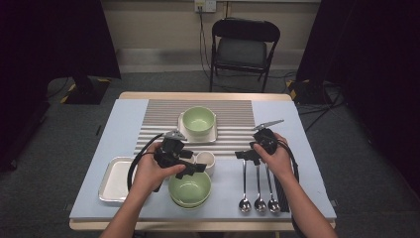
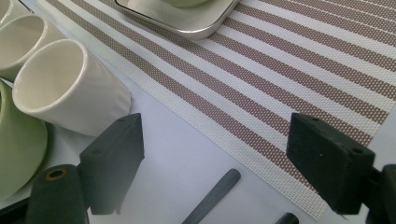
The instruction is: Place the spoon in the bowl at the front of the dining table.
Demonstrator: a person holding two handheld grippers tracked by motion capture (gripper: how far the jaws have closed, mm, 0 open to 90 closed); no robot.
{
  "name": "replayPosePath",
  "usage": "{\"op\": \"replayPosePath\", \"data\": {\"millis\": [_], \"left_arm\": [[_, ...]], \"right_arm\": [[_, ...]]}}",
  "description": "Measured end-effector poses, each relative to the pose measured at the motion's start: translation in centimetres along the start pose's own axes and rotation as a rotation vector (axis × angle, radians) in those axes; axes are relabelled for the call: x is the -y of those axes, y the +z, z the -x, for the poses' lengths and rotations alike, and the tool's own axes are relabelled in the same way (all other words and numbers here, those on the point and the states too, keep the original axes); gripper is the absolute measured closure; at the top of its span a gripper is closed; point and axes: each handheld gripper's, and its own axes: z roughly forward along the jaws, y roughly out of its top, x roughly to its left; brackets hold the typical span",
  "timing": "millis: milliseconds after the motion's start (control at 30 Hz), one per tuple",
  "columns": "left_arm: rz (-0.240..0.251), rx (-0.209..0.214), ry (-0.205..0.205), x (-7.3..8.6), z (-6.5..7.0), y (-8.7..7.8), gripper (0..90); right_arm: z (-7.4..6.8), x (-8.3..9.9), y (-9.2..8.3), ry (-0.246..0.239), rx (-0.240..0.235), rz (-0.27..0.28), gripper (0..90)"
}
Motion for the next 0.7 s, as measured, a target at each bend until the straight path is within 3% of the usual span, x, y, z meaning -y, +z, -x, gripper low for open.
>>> {"op": "replayPosePath", "data": {"millis": [700], "left_arm": [[-0.025, 0.036, 0.018, -0.5, 1.3, 1.9, 23.7]], "right_arm": [[0.0, 0.0, 0.0, -0.002, -0.004, 0.001, 18.3]]}}
